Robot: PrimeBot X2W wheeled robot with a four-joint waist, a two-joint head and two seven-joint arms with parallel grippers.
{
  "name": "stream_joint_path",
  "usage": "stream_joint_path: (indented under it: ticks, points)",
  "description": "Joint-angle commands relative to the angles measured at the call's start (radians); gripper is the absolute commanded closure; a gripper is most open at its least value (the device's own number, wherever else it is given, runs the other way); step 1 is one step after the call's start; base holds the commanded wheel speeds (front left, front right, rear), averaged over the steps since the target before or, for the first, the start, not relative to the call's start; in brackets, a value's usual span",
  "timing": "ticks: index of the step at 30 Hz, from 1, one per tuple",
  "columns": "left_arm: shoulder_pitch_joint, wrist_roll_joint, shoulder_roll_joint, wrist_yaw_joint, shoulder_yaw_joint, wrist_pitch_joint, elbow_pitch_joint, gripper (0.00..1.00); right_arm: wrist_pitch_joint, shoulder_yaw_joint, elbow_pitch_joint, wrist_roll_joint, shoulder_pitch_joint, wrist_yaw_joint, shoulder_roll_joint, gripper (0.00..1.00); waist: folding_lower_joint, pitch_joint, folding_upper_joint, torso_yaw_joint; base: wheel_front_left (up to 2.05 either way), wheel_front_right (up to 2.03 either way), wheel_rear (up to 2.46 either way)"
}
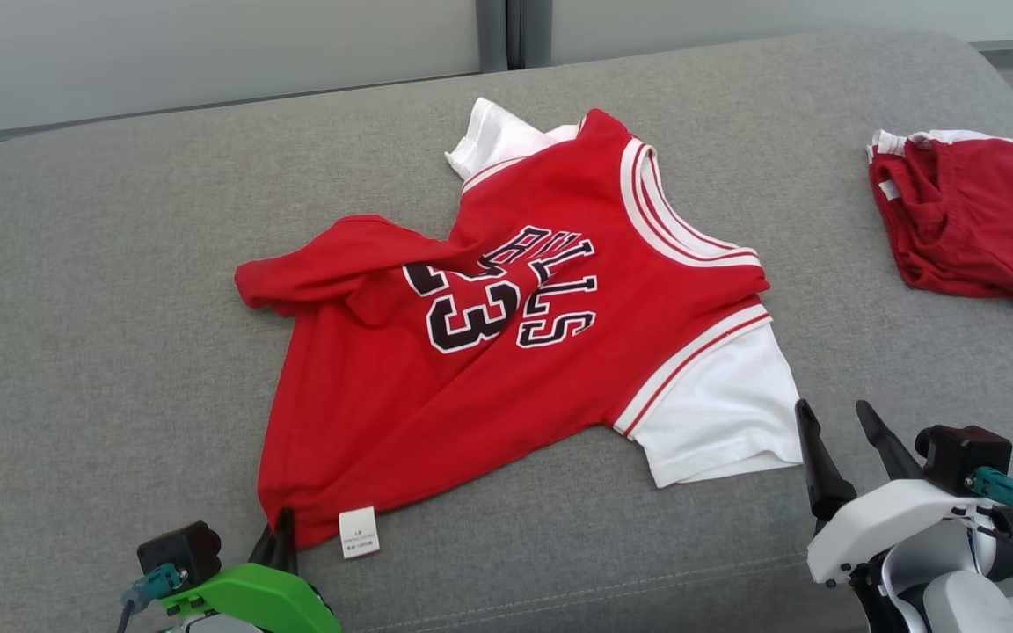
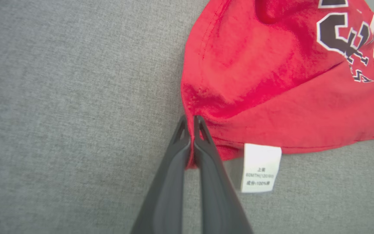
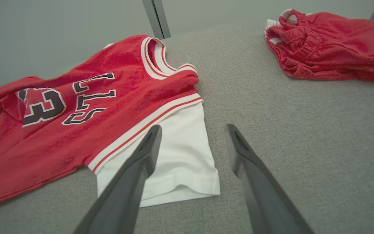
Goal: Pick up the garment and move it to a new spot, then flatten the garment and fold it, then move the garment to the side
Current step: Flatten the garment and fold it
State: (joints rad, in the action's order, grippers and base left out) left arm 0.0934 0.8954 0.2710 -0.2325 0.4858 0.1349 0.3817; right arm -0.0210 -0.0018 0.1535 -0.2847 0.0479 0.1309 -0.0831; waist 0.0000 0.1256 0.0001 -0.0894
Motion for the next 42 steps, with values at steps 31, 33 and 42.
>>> stream_joint_path:
  ticks: [31, 33, 42]
  points:
    - [0.003, -0.044, 0.047, -0.024, 0.039, -0.005, -0.176, 1.0, -0.024, 0.097, 0.545, -0.195, 0.224, 0.0, -0.027, 1.0, 0.0, 0.015, -0.0001, 0.066, 0.0, 0.0, 0.0]
    - [0.008, -0.024, 0.051, -0.003, 0.03, -0.015, -0.198, 1.0, -0.04, 0.115, 0.517, -0.272, 0.252, 0.0, -0.029, 1.0, 0.0, 0.004, -0.0001, 0.06, 0.0, 0.0, 0.0]
    - [0.064, 0.025, 0.134, 0.027, 0.004, -0.13, -0.314, 1.0, -0.005, 0.178, 0.316, -0.456, 0.305, 0.0, -0.146, 1.0, 0.0, -0.064, -0.0001, 0.037, 0.0, 0.0, 0.0]
